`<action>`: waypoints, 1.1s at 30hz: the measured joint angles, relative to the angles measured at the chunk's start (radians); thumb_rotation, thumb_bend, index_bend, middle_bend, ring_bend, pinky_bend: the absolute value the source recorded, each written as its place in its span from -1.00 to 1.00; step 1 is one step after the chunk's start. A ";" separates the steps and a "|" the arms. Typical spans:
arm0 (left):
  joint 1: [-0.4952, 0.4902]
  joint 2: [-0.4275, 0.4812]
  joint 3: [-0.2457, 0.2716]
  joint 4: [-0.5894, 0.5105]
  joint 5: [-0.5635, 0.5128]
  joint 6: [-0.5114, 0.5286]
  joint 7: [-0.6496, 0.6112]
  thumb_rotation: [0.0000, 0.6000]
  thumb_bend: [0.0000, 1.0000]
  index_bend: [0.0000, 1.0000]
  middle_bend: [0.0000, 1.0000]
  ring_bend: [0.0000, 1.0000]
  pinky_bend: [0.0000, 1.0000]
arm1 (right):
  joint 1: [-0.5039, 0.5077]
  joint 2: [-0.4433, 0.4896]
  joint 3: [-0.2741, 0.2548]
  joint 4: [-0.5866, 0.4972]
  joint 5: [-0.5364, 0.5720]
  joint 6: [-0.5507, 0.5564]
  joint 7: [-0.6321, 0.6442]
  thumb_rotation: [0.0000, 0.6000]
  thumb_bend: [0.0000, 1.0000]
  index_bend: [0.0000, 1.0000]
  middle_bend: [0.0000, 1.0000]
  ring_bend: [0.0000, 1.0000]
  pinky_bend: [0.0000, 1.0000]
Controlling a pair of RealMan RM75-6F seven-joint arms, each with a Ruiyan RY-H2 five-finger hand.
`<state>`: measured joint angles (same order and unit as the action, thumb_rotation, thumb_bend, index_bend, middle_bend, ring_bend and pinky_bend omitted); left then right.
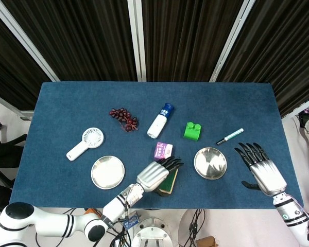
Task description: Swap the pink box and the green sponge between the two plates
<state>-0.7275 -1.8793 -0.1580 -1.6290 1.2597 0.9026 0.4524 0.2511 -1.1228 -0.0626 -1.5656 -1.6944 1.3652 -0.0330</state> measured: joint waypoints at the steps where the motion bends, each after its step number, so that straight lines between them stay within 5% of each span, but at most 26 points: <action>1: -0.001 0.002 0.000 -0.006 -0.001 0.000 -0.003 1.00 -1.00 -0.88 -0.95 -1.00 -0.64 | -0.001 0.001 0.002 0.000 0.001 0.002 0.002 1.00 -0.51 -1.00 -1.00 -1.00 -1.00; 9: -0.008 0.023 -0.013 -0.047 0.043 0.032 -0.072 1.00 -1.00 -0.90 -0.98 -1.00 -0.71 | -0.003 0.007 0.003 0.001 -0.002 0.002 0.013 1.00 -0.51 -1.00 -1.00 -1.00 -1.00; 15: -0.022 -0.022 -0.047 0.108 0.117 0.093 -0.122 1.00 -0.98 -0.90 -0.94 -1.00 -0.71 | -0.007 0.015 -0.001 0.001 -0.014 0.010 0.031 1.00 -0.51 -1.00 -1.00 -1.00 -1.00; 19: -0.042 -0.035 -0.070 0.207 0.059 0.061 -0.122 1.00 -0.92 -0.90 -0.91 -1.00 -0.71 | -0.007 0.021 -0.001 0.005 -0.020 0.015 0.046 1.00 -0.51 -1.00 -1.00 -1.00 -1.00; 33: -0.113 -0.046 -0.118 0.300 -0.093 -0.004 -0.047 1.00 -0.64 -0.73 -0.75 -0.92 -0.71 | -0.009 0.035 -0.005 0.003 -0.026 0.010 0.065 1.00 -0.51 -1.00 -1.00 -1.00 -1.00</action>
<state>-0.8402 -1.9253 -0.2756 -1.3285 1.1665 0.8984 0.4058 0.2424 -1.0876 -0.0679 -1.5625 -1.7209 1.3754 0.0321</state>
